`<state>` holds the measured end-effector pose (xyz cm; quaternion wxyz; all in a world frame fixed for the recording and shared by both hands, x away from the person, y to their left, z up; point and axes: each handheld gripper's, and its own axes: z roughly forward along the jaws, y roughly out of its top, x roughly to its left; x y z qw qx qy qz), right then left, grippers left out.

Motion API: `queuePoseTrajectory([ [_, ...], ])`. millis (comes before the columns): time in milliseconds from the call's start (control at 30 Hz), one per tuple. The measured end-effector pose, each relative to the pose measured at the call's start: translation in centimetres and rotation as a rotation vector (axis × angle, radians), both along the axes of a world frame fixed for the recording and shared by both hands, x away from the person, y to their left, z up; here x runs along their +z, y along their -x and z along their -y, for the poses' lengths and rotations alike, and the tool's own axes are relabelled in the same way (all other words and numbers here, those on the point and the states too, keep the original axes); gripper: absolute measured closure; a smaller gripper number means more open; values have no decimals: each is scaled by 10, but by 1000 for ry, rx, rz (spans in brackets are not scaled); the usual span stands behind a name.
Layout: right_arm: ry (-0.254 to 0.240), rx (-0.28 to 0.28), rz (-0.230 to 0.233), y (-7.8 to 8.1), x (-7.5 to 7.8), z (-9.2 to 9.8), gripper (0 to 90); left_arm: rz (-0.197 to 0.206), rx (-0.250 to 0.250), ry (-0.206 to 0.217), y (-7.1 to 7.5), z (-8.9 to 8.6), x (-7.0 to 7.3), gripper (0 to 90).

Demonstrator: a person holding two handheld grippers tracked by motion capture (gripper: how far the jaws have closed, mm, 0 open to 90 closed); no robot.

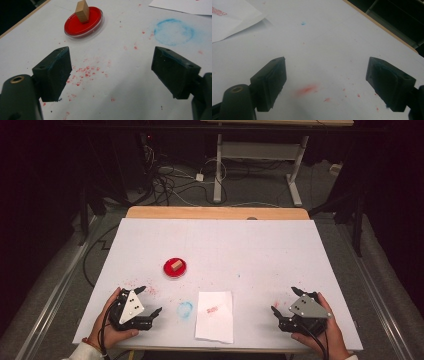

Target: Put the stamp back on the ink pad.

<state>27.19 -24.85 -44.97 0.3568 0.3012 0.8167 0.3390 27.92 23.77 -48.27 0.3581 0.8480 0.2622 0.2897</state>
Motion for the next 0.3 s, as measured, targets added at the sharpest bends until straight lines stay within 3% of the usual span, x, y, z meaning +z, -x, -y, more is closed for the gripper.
queuePoseTrajectory([
  [300,-10,13,-7,-1,-1,0,172,-2,-1,5,-3,-1,1,161],
])
